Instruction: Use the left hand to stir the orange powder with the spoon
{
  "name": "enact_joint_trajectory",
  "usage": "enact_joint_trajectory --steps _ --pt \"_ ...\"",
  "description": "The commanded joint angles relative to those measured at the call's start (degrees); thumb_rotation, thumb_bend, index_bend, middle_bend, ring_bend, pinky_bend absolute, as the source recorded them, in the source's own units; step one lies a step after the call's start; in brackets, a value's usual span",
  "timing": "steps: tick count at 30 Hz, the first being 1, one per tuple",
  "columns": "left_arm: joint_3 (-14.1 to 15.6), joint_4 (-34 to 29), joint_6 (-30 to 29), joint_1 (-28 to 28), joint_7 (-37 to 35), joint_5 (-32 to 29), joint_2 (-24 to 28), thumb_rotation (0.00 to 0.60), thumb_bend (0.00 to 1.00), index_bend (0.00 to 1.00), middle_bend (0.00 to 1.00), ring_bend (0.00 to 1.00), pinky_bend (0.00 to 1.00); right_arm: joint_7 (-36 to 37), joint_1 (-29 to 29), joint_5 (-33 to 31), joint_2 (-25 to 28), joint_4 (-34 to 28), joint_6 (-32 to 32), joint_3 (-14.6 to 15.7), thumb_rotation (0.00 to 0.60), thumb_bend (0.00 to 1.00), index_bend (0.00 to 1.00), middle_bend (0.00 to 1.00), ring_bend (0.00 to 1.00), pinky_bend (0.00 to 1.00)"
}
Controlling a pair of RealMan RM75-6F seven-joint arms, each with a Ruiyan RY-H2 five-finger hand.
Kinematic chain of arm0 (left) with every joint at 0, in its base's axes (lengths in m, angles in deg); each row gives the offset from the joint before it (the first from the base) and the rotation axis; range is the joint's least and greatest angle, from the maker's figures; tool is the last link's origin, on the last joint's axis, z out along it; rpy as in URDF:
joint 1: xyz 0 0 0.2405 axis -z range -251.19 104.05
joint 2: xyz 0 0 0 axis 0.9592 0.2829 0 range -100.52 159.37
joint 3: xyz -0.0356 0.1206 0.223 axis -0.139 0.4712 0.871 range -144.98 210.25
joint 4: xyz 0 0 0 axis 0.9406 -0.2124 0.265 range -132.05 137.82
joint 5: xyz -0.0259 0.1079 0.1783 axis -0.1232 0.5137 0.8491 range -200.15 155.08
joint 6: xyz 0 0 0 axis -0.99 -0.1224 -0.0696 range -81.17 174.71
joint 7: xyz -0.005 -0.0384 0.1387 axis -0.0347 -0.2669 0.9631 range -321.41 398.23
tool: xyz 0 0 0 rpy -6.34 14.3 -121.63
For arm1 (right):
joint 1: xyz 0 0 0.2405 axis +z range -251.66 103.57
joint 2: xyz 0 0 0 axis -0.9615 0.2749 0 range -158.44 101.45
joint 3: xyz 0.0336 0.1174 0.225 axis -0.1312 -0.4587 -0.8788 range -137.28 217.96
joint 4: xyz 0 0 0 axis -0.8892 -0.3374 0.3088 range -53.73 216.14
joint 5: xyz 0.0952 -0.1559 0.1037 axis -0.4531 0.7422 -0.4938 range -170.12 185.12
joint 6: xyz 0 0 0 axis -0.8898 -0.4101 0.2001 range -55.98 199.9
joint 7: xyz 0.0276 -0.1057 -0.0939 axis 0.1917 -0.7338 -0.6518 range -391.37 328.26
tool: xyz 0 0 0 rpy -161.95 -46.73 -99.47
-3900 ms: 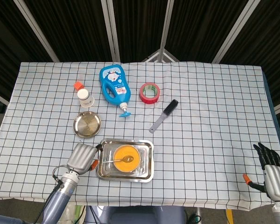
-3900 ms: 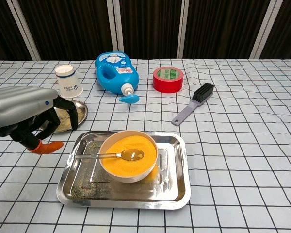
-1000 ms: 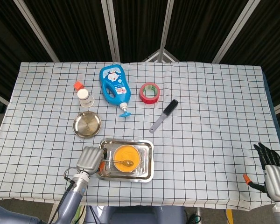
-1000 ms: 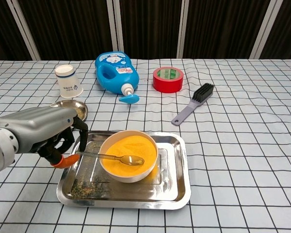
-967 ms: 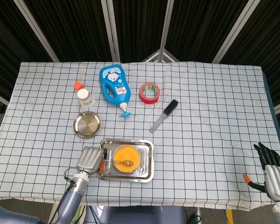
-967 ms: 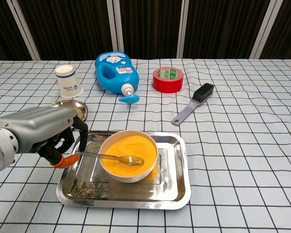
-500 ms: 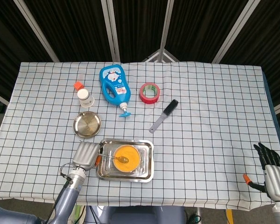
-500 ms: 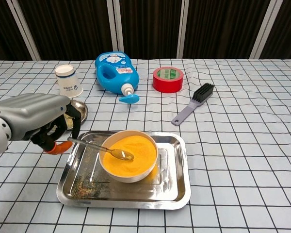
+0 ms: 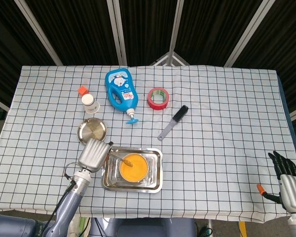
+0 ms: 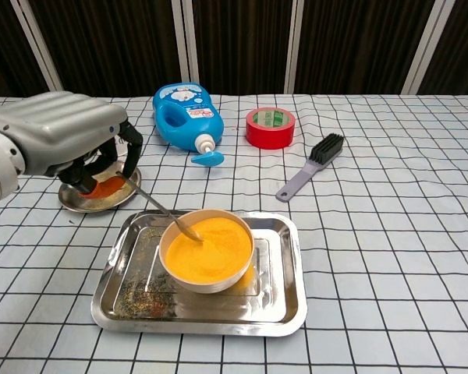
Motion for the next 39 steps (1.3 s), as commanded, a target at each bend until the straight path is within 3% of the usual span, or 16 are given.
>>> enact_joint_trajectory --steps 1,12,29,39 --pt "0.2 1.1 1.1 1.6 1.5 3.7 0.9 0.600 0.61 0.65 0.89 0.88 0.92 0.1 0.0 0.0 0.0 -0.1 0.0 0.0 0.600 0.31 0.00 0.00 0.00 0.00" --pt "1.7 4.8 3.5 2.6 0.5 10.3 2.7 0.600 0.62 0.71 0.93 0.91 0.94 0.7 0.0 -0.1 0.2 -0.2 -0.3 0.0 0.600 0.31 0.00 0.00 0.00 0.00" --pt "5.5 11.0 12.1 6.6 -8.1 27.2 10.0 0.600 0.65 0.75 0.95 0.93 0.96 1.6 0.1 -0.5 0.5 -0.8 -0.7 0.1 0.600 0.31 0.00 0.00 0.00 0.00" --pt "5.8 13.7 14.4 7.0 -10.1 31.7 11.9 0.600 0.65 0.76 0.96 0.93 0.96 1.9 0.1 -0.6 0.6 -1.0 -0.9 0.1 0.600 0.31 0.00 0.00 0.00 0.00"
